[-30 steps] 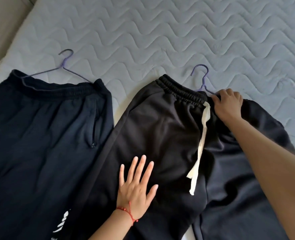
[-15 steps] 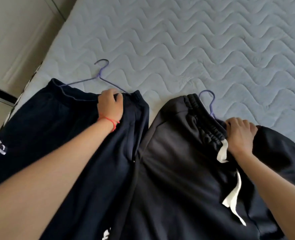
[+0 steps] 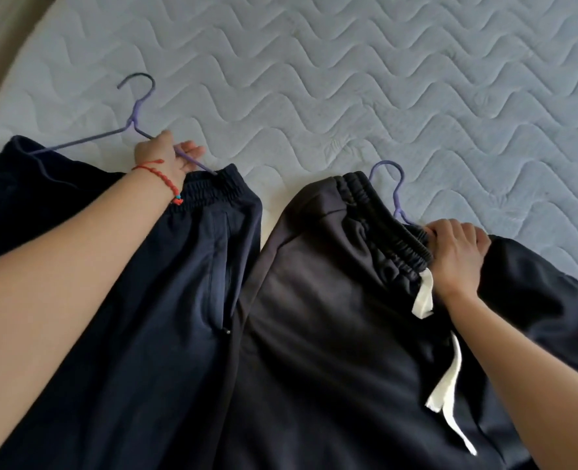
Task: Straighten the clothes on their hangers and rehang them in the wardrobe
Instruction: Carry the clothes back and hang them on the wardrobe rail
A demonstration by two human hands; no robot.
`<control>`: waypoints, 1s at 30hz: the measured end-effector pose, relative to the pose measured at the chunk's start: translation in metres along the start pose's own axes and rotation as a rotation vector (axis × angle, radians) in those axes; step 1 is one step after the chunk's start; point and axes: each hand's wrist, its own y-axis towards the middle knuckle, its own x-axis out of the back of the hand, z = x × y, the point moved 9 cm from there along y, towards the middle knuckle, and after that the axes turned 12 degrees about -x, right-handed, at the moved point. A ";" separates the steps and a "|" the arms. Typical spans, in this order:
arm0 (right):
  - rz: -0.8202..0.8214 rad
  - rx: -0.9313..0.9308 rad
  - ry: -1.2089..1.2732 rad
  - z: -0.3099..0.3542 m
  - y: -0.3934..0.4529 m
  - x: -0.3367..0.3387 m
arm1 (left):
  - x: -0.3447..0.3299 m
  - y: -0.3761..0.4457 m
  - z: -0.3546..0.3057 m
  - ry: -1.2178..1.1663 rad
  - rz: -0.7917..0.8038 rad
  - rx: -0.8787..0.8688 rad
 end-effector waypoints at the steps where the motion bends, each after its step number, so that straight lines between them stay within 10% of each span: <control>1: 0.010 -0.003 -0.004 0.000 0.000 0.000 | 0.003 -0.003 -0.002 -0.036 -0.020 -0.027; 12: 0.101 -0.035 -0.004 -0.003 -0.006 0.035 | 0.036 -0.093 -0.043 -0.172 -0.115 -0.168; 30: -0.116 0.087 0.240 0.042 -0.031 0.317 | 0.098 -0.284 -0.205 -0.244 -0.178 -0.383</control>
